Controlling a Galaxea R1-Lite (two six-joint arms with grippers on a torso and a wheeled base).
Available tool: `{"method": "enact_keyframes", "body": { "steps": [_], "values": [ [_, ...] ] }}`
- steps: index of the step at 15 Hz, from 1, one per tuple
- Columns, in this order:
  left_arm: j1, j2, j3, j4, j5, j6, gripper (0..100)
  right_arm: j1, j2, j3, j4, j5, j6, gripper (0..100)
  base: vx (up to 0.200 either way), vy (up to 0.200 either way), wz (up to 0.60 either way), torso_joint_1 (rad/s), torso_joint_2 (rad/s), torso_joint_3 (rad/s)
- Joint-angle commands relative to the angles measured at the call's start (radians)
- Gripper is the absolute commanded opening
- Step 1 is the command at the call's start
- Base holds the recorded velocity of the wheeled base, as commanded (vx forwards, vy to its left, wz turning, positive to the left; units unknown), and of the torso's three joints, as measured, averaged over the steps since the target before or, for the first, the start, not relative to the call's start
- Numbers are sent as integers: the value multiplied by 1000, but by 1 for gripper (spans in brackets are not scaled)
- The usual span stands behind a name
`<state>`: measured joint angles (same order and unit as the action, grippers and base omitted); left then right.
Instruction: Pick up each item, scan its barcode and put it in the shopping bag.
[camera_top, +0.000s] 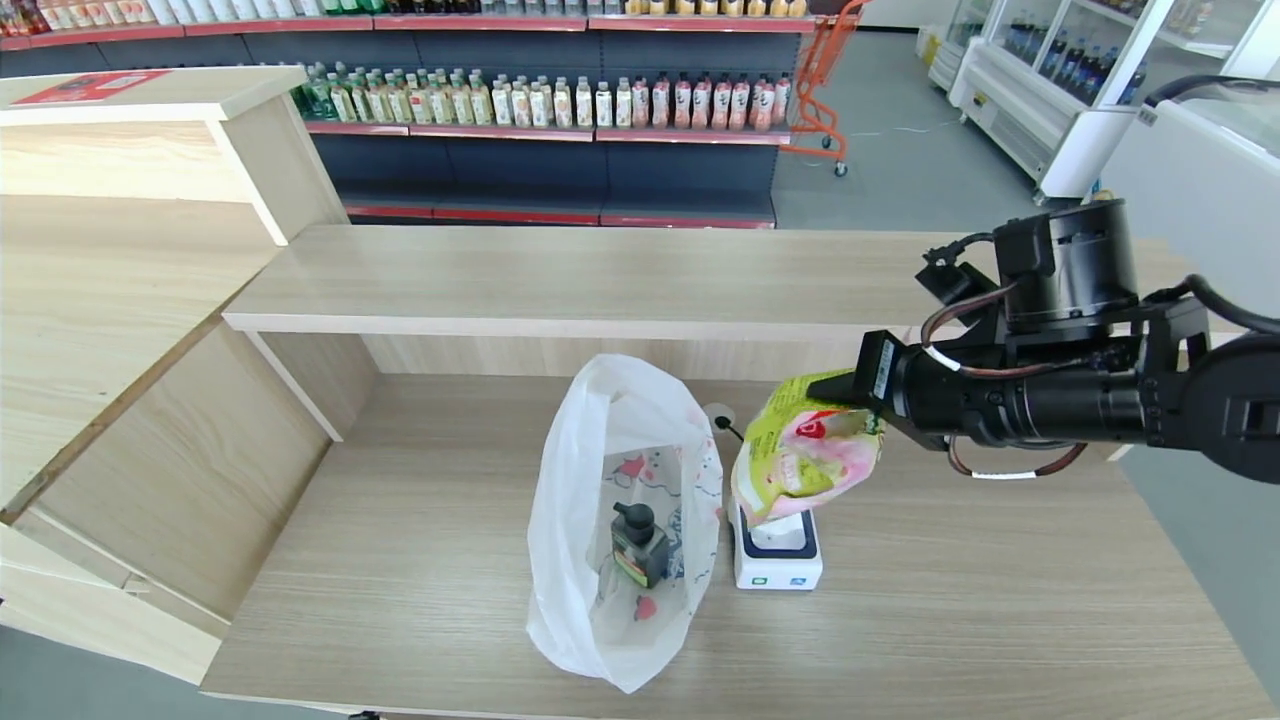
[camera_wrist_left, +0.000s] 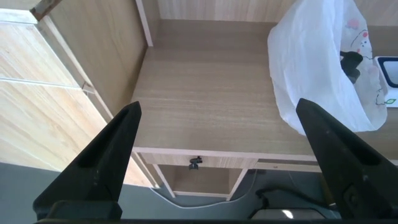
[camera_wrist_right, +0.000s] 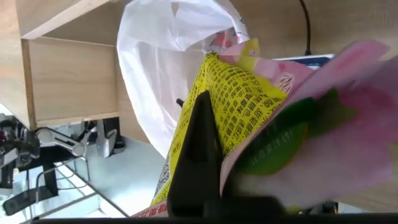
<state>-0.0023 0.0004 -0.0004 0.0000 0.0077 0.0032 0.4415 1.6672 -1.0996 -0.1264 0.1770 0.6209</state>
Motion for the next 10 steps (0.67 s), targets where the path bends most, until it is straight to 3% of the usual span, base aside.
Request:
{"method": "enact_keyframes", "body": {
  "steps": [1, 4, 10],
  "values": [
    [1, 1, 0, 0, 0, 0, 100, -6, 23, -3, -1, -1, -6, 0, 0, 0, 0, 0, 0, 0],
    [1, 1, 0, 0, 0, 0, 100, -14, 100, -3, -30, -4, -90, 0, 0, 0, 0, 0, 0, 0],
    [1, 1, 0, 0, 0, 0, 100, -9, 289, -68, -234, 4, -187, 0, 0, 0, 0, 0, 0, 0]
  ]
}}
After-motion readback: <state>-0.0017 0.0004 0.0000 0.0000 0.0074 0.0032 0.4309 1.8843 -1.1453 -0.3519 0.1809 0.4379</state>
